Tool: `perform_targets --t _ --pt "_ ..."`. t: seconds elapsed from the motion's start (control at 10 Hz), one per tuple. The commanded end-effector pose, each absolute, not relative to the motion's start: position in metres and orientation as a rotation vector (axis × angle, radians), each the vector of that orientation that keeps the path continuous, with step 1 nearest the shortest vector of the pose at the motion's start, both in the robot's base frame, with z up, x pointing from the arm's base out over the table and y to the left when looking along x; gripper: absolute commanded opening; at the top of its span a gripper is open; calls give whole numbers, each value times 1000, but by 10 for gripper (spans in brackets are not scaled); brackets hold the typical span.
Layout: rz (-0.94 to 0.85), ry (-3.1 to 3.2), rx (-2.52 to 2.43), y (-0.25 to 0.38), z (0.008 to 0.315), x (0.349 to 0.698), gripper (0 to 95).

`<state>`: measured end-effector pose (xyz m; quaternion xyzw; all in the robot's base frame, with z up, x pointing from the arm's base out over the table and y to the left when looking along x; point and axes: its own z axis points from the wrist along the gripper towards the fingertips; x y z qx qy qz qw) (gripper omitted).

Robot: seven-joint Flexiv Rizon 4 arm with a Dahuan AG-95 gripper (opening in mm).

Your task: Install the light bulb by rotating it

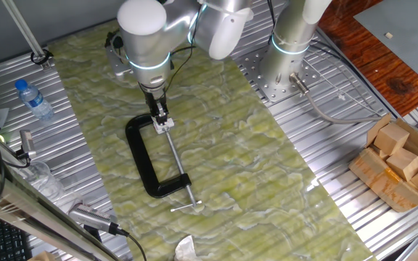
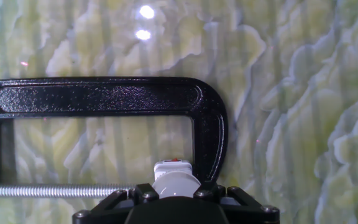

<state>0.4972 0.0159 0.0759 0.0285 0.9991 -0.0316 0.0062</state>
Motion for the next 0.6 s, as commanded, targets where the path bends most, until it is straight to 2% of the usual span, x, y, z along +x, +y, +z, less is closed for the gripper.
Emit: perform_targets --t 0.1,0.3,0.6 --pt "-98 3127 -25 15 76 496 570" --pt "-99 3127 -93 15 76 496 570" --pt "-118 3068 -611 16 78 496 570"
